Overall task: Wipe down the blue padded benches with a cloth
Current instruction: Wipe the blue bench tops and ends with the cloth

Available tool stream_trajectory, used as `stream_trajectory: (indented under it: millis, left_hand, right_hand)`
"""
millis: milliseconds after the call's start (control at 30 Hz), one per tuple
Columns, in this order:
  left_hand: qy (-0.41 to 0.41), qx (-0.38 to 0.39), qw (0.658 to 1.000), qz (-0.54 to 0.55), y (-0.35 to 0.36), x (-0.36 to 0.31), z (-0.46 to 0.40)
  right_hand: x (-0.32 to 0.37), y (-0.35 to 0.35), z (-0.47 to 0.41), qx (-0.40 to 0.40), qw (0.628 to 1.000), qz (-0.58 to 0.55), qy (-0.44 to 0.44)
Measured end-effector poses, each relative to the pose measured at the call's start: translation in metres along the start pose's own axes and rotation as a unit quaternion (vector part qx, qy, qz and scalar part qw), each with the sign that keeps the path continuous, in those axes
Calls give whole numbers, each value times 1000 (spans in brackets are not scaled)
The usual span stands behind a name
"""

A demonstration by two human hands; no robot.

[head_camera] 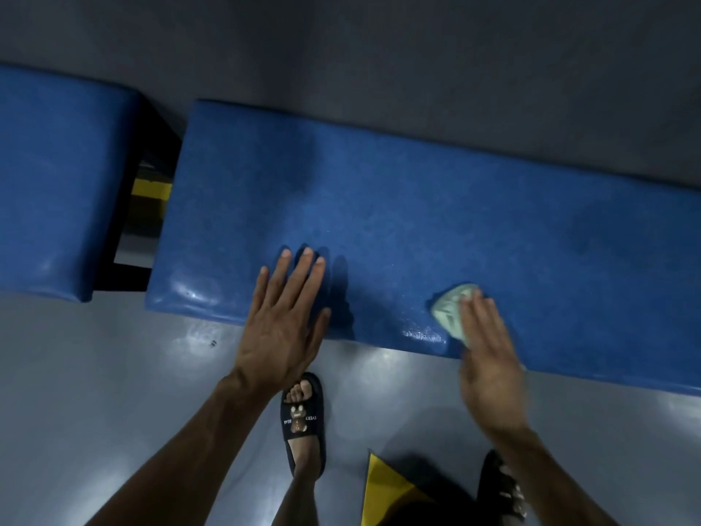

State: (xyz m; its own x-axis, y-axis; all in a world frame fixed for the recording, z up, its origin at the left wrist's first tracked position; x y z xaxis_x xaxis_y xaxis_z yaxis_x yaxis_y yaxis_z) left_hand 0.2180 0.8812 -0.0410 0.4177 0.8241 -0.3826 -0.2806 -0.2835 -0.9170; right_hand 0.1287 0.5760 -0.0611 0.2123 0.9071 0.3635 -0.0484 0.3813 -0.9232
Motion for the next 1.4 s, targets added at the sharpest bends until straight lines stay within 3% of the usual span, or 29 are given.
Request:
stream_trajectory:
  millis: [133, 267, 367, 500, 567, 633, 800, 933, 1133, 1233, 1400]
  left_hand:
    - [1, 6, 1000, 4, -1, 6, 5]
    - [-3, 10, 1000, 12, -1, 11, 9]
    - [0, 7, 1000, 17, -3, 18, 10]
    - [12, 0, 1000, 22, -9, 28, 6]
    - [24, -3, 999, 27, -12, 33, 4]
    - [36, -5, 999, 33, -15, 38, 4]
    - [65, -3, 997, 39, -16, 47, 5]
    - [75, -1, 996, 48, -15, 46, 5]
    - [85, 2, 995, 56, -13, 35, 2]
    - [85, -1, 995, 57, -13, 35, 1]
    - [77, 1, 996, 54, -15, 41, 3]
  right_hand:
    - [-56, -22, 1, -57, 993, -31, 94]
    - [4, 9, 0, -136, 966, -97, 199]
    - [84, 41, -9, -151, 967, -83, 189]
    - [138, 53, -9, -59, 988, -64, 126]
    - [124, 38, -10, -16, 994, -96, 58]
    - [92, 16, -11, -34, 990, -130, 40]
    - [4, -23, 3, -143, 944, -139, 262]
    - [23, -7, 13, -151, 933, -146, 293]
    - [96, 10, 1, -76, 966, -164, 184]
    - [70, -2, 1, -92, 967, -167, 169]
    - [25, -15, 8, -99, 958, -56, 264]
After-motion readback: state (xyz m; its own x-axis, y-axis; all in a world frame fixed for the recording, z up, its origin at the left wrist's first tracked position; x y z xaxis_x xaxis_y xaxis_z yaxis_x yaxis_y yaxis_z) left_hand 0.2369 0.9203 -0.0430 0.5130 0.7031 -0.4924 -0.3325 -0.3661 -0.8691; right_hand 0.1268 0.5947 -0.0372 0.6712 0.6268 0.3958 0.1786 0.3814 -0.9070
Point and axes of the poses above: each hand's wrist, its own z-axis away from the middle knuckle, its own y-axis out of the palm, x = y × z, the point moved 1 cm from there along -z, towards the middle knuckle, and after that the axes turned 8 degrees about y, right-handed, at the moved point
